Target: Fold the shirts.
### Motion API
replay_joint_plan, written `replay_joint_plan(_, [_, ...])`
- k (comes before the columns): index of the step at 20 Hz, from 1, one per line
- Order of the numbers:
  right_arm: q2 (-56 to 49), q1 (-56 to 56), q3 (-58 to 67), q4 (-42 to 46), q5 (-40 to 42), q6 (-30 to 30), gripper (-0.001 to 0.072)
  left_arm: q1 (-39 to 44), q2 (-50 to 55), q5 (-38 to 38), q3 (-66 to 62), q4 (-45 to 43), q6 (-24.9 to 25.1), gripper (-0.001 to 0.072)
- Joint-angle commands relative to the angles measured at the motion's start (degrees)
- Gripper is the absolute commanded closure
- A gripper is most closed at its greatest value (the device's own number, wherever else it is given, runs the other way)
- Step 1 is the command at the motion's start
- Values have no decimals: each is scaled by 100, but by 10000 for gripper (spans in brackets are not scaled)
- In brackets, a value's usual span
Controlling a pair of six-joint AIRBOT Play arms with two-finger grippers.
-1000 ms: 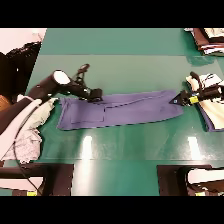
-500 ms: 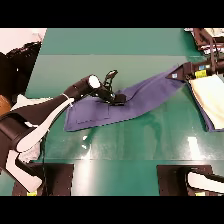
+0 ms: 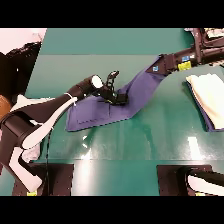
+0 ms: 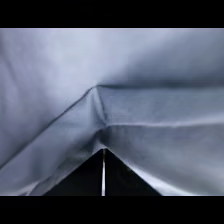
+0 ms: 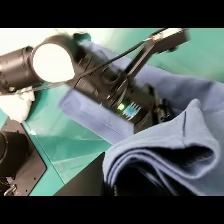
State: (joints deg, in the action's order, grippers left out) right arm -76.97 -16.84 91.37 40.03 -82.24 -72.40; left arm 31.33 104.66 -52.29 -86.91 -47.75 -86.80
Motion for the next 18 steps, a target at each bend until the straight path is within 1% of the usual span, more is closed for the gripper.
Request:
replay_joint_plan(1, [-35, -448, 55, -4, 157, 146, 694, -350, -249, -442, -332, -208, 24, 683])
replay_joint_plan(3, [-129, -787, 52, -15, 299, 201, 694, -739, -664, -444, -367, -511, 22, 683])
replay_joint_plan(5, [-334, -1263, 52, -63, 605, 304, 694, -1235, -1119, -597, -411, -859, 22, 683])
replay_joint_plan(8, [-927, -2140, 74, -874, 1388, 953, 694, -2046, -1875, -892, -411, -1329, 24, 683])
replay_joint_plan(10, [-1534, -2706, 407, -1005, 1639, 1215, 693, -2522, -2326, -1073, -411, -1637, 24, 682])
replay_joint_plan(11, [-1908, -2999, 713, -1005, 1692, 1392, 663, -2721, -2511, -1152, -411, -1757, 24, 682])
replay_joint_plan(12, [-2238, -3233, 1025, -1001, 1687, 1475, 462, -2905, -2673, -1235, -411, -1825, 24, 682])
replay_joint_plan(13, [-2570, -3432, 1344, -1001, 1670, 1484, 203, -3080, -2809, -1333, -409, -1834, 24, 682])
replay_joint_plan(14, [-2855, -3552, 1639, -1001, 1526, 1482, 97, -3217, -2916, -1436, -411, -1832, 24, 682])
replay_joint_plan(15, [-3045, -3580, 1862, -992, 1296, 1425, 106, -3311, -2983, -1530, -409, -1834, 28, 682])
replay_joint_plan(16, [-3176, -3536, 2074, -907, 1012, 1174, 206, -3388, -3029, -1637, -409, -1834, 35, 682])
replay_joint_plan(17, [-3217, -3447, 2188, -682, 791, 953, 253, -3427, -3049, -1729, -409, -1829, 101, 682])
replay_joint_plan(18, [-3180, -3298, 2177, -459, 577, 918, 254, -3429, -3051, -1823, -409, -1834, 192, 682])
